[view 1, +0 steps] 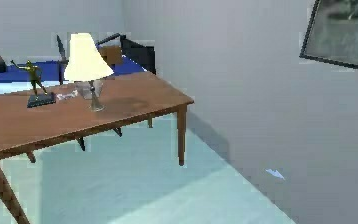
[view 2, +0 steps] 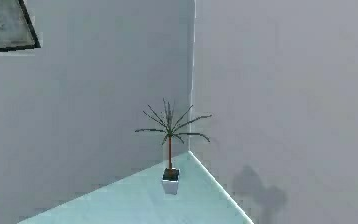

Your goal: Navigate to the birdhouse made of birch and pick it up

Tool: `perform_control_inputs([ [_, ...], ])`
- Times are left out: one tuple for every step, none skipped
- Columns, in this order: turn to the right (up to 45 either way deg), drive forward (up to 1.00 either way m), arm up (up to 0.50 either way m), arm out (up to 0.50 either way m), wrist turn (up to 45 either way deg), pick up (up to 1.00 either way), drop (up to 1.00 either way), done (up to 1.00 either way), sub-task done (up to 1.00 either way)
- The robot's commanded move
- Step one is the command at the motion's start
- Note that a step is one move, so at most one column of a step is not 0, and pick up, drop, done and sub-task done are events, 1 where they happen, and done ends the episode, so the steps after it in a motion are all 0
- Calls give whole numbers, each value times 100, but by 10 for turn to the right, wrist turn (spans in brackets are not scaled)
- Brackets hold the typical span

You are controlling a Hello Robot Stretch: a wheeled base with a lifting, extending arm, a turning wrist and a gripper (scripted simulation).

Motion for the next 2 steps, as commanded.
perform_control_inputs([
  [-450,0,0,0,0,0,0,0,0],
  [-390,0,0,0,0,0,0,0,0],
])
